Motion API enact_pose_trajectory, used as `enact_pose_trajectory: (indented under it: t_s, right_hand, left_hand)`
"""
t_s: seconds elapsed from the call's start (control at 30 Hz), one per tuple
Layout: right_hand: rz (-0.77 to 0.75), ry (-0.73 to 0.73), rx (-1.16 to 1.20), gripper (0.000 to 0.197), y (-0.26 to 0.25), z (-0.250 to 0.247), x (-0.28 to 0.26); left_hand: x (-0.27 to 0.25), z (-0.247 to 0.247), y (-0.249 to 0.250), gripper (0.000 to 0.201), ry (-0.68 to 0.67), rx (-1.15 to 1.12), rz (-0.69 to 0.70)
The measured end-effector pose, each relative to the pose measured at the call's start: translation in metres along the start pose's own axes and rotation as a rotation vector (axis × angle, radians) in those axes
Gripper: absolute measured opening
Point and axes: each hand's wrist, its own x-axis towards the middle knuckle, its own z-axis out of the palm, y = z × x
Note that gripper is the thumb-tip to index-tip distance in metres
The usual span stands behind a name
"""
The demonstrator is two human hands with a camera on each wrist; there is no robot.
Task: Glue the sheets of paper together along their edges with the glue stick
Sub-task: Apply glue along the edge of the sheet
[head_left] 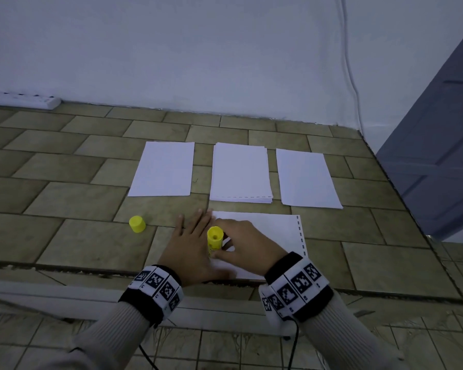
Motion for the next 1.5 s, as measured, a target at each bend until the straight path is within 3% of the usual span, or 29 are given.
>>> enact_pose_trajectory:
  t_s: [0.13,0.5,0.77,1.1,1.33,1.5]
  right_hand:
    - [0.016,0.014,0.013,0.022,0.006,-0.015,0.02]
    - [0.157,0.124,-0.069,0.024,0.027,-0.031,0.063]
    - [0.159,0.131,0.128,0.019,0.032,-0.036,0.008]
    - [0.045,0.176,0.192,0.018,0.037,-0.024,-0.064]
    - [0.041,0.184,0.154,0.019,0.042,-0.027,-0.059]
    - [0.122,0.196,0.107,0.014,0.049,-0.043,-0.034]
  left_hand:
    - [-0.001,-0.009,0.004,0.13,-0.006,-0.023,-0.028]
    - [-0.002,-0.01,0.005,0.142,-0.072,-0.006,-0.091]
    - [-0.001,-0.007,0.004,0.131,-0.057,-0.014,-0.102]
    - [-0.001,-0.006,0.003,0.139,-0.061,0.006,-0.097]
    - [-0.001,-0.007,0.003,0.141,-0.066,0.006,-0.097]
    - [0.0,-0.006,0.003,0.138,-0.084,0.029,-0.105]
